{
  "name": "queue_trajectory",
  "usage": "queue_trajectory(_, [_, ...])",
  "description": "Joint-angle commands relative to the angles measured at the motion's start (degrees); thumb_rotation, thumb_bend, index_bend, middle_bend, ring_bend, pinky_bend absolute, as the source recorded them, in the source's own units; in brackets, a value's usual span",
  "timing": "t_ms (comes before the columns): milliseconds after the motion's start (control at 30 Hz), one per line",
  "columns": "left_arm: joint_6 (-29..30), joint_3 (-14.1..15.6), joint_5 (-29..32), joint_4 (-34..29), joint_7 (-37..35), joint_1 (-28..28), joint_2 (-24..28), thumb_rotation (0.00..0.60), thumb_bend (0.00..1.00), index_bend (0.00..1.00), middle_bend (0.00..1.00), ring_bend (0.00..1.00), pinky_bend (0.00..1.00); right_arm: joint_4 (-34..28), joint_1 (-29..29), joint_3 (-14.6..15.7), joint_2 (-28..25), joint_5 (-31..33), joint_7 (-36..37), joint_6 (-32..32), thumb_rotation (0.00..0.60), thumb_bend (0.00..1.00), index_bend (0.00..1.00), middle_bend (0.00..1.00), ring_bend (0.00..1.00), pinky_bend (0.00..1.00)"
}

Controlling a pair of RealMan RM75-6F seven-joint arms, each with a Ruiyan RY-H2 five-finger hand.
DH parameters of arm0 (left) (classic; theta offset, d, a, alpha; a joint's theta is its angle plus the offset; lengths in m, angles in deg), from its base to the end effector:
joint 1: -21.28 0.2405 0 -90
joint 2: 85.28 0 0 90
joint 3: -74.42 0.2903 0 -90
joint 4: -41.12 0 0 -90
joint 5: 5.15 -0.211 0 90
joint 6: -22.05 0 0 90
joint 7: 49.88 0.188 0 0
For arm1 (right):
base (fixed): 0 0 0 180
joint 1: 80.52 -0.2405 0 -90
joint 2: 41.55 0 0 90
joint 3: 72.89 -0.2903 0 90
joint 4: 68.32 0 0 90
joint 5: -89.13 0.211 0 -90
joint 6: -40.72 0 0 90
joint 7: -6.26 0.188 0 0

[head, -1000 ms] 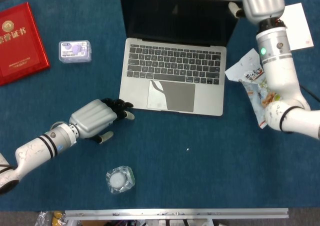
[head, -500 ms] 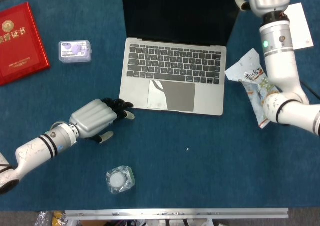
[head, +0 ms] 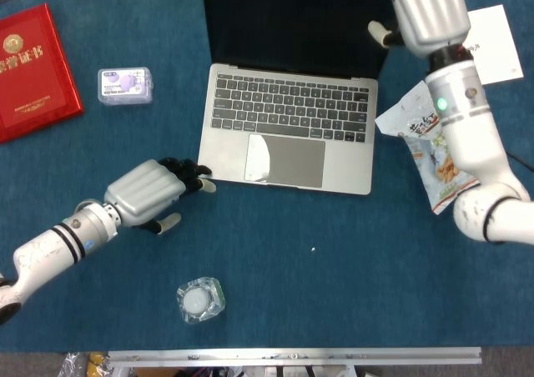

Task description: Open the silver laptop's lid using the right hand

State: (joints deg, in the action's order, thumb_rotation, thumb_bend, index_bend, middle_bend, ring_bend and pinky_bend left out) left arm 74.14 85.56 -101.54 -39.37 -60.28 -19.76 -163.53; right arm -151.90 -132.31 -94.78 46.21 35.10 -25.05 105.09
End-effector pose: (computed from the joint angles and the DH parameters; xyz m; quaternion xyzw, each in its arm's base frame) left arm -0.2417 0.3190 -0.0326 -0.8654 -0.3489 -0.2688 0.2389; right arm -0.0840 -0.4808 0.0491 0.6614 -0.2954 0.4484 0.5237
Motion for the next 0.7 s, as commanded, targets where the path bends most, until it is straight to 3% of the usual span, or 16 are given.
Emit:
queue_trajectory(33, [1.4,-0.3,0.3,-0.6,0.5,0.8,1.1,0.6,0.42,0.2,0.12,0.1,0.18,-5.3,2.7,1.9,-3.4,-2.8,0.6,2.5,0.6,0.12,0.1,0.17,0.04,0.19])
queue_trajectory(300, [6.6,-2.3,2.7,-2.3,2.1,3.9,4.9,0.6,0.42,0.21,0.14,0.1,0.18,-14.6,9.0,5.5,-10.7,-5.9,1.1,7.1,0.6,0.12,0.1,0.2,0.07,0.19])
queue_trajectory(700, [13.7,-5.3,7.2,-5.1,3.4,9.4,9.4,0.6,0.42,0.21,0.14,0.1,0.18,-21.9,18.6,10.7,-19.5,-10.7,4.6,12.9,0.6,0.12,0.1,0.25,0.1,0.19])
